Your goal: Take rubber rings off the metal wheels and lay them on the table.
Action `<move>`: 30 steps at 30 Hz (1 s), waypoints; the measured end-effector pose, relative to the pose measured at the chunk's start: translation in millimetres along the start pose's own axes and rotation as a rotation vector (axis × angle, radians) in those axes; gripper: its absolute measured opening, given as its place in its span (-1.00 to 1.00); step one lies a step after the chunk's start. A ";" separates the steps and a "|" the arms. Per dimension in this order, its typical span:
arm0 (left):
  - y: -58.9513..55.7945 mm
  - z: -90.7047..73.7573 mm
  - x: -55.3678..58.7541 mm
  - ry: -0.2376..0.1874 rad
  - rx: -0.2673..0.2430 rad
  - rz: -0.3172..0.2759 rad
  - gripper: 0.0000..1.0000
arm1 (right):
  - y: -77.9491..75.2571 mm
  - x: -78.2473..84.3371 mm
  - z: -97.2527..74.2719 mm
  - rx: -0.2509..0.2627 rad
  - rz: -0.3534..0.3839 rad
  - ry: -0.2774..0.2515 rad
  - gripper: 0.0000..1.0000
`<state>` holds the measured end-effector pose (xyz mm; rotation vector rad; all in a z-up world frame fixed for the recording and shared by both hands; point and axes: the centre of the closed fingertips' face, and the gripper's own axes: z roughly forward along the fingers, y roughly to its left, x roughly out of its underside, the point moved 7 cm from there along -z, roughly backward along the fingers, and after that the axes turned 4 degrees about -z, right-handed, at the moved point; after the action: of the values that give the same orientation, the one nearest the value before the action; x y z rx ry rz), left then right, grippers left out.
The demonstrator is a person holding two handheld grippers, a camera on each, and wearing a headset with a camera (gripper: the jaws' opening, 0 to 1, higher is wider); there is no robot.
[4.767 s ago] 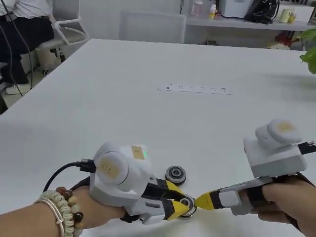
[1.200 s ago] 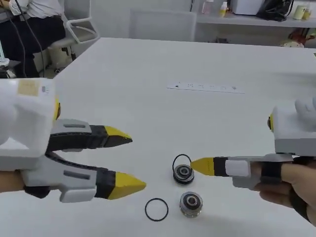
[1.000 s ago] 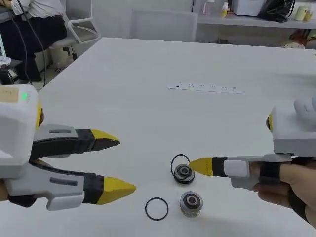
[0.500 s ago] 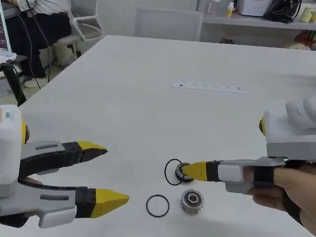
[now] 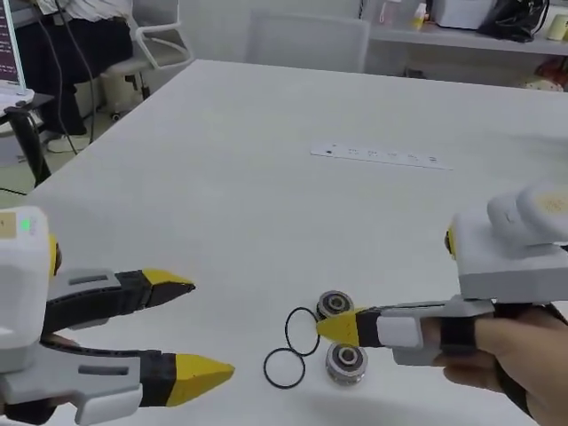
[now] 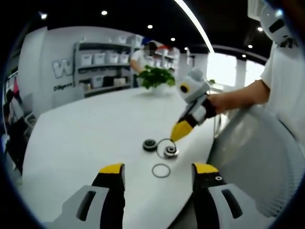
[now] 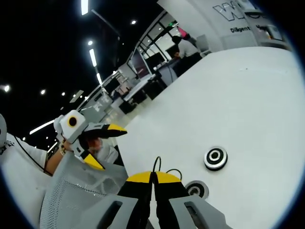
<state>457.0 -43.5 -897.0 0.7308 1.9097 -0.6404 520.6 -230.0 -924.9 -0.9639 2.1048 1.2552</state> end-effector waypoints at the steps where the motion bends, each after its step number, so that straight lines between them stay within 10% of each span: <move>1: -0.1 -0.1 0.1 0.000 -0.001 -0.002 0.15 | -0.1 1.1 1.0 0.000 -0.001 0.006 -1.00; 30: -5.5 4.1 5.0 0.021 0.043 -0.054 0.39 | -20.4 27.7 22.7 0.078 -0.081 0.143 -1.00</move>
<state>453.6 -49.0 -902.5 0.7178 1.9455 -0.7122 520.6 -225.2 -965.8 -1.1217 2.1818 1.0850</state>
